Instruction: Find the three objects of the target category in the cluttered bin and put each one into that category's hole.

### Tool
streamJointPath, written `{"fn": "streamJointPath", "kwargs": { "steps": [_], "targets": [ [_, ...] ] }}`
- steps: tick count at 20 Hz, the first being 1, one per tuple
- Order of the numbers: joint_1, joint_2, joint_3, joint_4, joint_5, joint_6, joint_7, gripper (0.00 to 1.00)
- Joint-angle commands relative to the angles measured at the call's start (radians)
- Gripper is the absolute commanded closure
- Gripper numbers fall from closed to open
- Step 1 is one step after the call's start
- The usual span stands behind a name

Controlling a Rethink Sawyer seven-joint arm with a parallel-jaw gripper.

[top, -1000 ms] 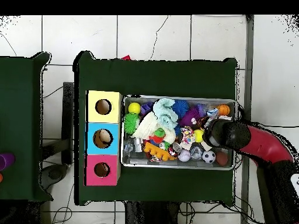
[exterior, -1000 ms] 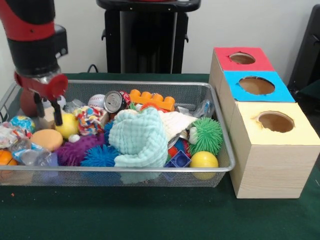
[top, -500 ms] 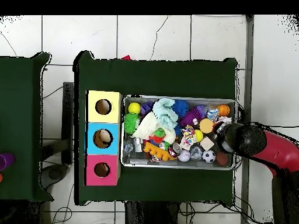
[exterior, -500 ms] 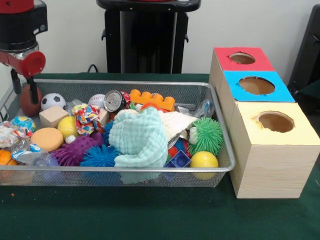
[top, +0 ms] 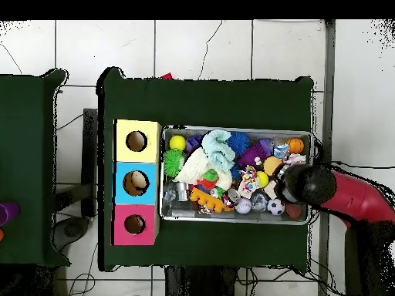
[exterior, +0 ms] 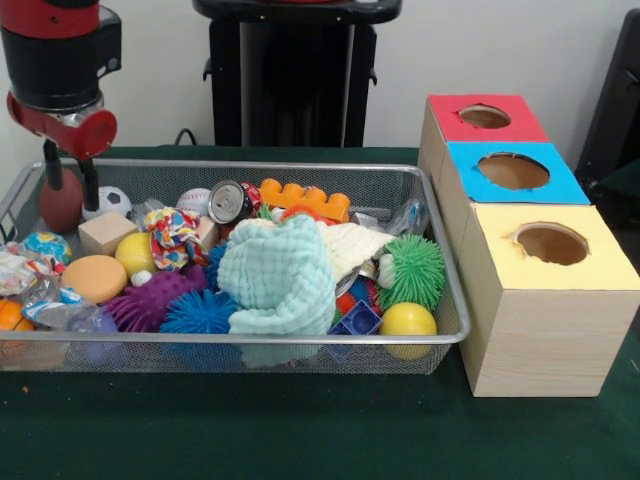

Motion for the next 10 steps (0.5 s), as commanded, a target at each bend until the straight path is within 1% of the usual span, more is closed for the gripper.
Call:
{"fn": "streamJointPath", "kwargs": {
  "steps": [1,10],
  "targets": [
    [0.054,0.043,-0.031,0.086,-0.015,-0.045,0.118,0.00],
    [0.115,0.017,-0.066,0.106,0.045,-0.021,0.160,0.00]
  ]
}}
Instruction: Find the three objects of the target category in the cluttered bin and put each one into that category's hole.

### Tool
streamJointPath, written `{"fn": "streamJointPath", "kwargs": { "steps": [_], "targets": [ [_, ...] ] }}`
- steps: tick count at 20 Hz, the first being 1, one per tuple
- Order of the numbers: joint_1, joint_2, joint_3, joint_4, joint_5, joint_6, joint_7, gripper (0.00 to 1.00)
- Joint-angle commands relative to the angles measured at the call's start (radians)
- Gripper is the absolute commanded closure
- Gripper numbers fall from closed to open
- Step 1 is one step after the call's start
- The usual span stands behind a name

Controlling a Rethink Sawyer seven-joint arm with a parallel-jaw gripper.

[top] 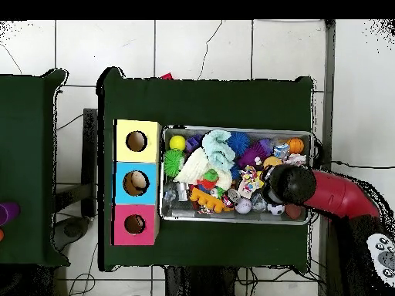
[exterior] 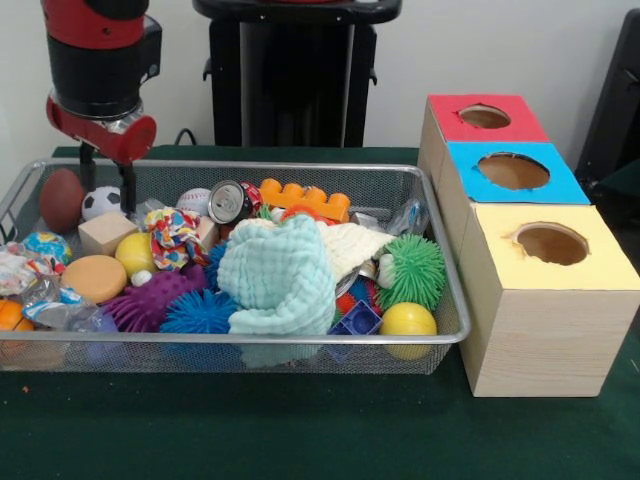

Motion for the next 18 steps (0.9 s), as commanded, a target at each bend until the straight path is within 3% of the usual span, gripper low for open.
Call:
{"fn": "streamJointPath", "kwargs": {
  "steps": [1,7,11,18],
  "targets": [
    [0.042,0.004,-0.022,0.086,0.048,-0.005,0.165,0.00],
    [0.085,-0.034,-0.050,0.110,0.092,0.021,0.179,0.00],
    [0.113,0.020,-0.068,0.080,0.109,-0.014,0.207,0.00],
    [0.175,0.041,-0.090,0.064,0.187,-0.008,0.250,0.00]
  ]
}}
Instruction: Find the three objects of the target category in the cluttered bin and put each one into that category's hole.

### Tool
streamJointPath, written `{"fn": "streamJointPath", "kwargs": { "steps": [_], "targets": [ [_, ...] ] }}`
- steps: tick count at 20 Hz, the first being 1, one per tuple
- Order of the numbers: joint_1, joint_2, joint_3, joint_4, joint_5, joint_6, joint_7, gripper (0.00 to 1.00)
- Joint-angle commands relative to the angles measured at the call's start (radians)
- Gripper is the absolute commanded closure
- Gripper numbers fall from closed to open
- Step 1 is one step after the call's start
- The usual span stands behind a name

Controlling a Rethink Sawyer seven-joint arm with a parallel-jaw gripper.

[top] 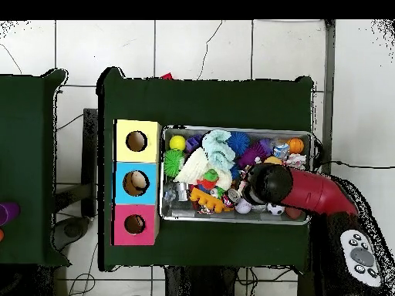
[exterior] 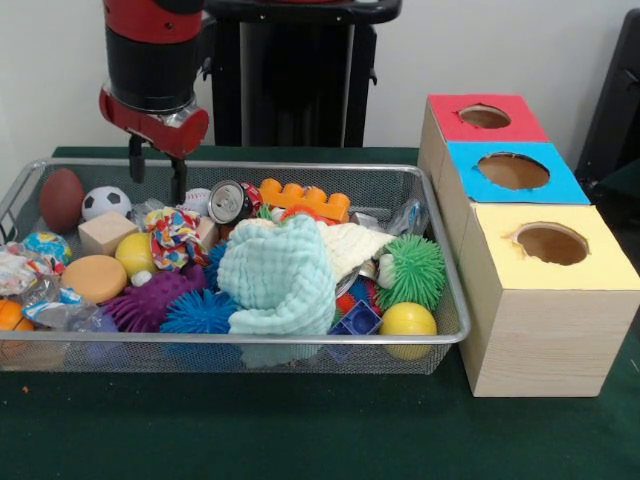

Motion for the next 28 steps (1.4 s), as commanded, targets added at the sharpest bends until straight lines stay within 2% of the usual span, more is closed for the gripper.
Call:
{"fn": "streamJointPath", "kwargs": {
  "steps": [1,9,15,28],
  "targets": [
    [0.051,0.052,-0.006,0.034,0.092,-0.012,0.252,0.00],
    [0.116,0.053,-0.049,0.050,0.157,-0.024,0.272,0.00],
    [0.186,0.124,-0.084,0.031,0.218,-0.106,0.342,0.00],
    [0.311,0.288,-0.175,0.028,0.336,-0.318,0.394,0.00]
  ]
}}
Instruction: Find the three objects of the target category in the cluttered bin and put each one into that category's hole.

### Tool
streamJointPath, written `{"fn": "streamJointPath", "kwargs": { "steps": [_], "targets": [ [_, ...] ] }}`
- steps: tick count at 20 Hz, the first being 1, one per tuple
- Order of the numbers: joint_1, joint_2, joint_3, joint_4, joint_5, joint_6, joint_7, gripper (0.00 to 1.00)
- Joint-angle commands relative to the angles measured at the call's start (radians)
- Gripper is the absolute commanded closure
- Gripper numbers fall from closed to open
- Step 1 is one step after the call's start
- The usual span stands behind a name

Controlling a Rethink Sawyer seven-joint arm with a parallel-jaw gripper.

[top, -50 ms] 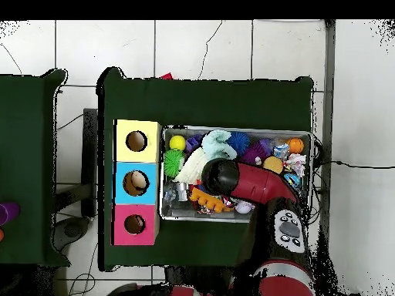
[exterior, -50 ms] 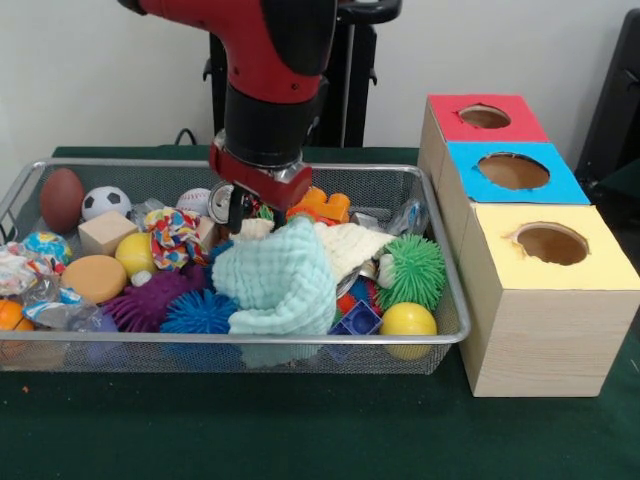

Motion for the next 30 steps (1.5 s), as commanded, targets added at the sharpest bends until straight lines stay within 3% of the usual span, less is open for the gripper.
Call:
{"fn": "streamJointPath", "kwargs": {
  "steps": [1,6,11,16,19,25,30],
  "targets": [
    [0.051,0.135,-0.023,0.024,0.096,-0.100,0.322,0.00],
    [0.060,0.181,-0.011,0.002,0.155,-0.113,0.310,0.00],
    [0.104,0.275,-0.062,-0.131,0.231,-0.080,0.332,0.00],
    [0.063,0.330,-0.068,-0.248,0.254,-0.035,0.244,0.00],
    [-0.015,0.309,-0.028,-0.226,0.201,-0.082,0.139,0.00],
    [-0.276,0.204,0.105,-0.140,0.002,-0.075,-0.177,0.00],
    [-0.437,0.156,0.194,-0.124,-0.167,-0.045,-0.315,0.00]
  ]
}}
